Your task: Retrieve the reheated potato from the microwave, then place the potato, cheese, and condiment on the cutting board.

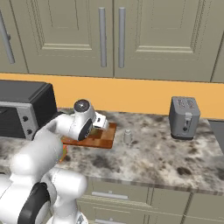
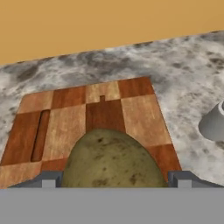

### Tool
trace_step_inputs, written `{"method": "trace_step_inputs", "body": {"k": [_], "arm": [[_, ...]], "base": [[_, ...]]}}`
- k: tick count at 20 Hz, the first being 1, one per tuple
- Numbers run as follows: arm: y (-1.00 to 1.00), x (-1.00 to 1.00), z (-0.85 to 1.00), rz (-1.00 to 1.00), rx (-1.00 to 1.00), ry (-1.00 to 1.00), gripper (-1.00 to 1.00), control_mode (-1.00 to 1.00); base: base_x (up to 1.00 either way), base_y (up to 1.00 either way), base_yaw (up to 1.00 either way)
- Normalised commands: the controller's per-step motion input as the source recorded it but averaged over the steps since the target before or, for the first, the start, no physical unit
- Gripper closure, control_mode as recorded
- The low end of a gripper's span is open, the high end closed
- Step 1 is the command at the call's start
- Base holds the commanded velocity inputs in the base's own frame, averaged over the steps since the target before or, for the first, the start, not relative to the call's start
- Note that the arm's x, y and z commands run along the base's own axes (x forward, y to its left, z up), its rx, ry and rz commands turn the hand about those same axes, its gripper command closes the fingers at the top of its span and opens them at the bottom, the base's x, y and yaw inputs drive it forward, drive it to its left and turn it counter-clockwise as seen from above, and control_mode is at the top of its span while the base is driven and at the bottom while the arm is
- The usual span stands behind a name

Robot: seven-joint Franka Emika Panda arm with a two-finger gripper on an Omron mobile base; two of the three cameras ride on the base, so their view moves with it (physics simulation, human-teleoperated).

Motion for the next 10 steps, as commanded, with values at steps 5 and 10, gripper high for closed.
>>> {"method": "trace_step_inputs", "body": {"k": [5,10], "arm": [[-0.19,0.39,-0.32,0.02,0.0,0.07,1.0,-1.0],[0.0,0.38,-0.37,0.03,0.0,0.0,1.0,-1.0]], "base": [[0.0,0.0,0.0],[0.0,0.0,0.0]]}}
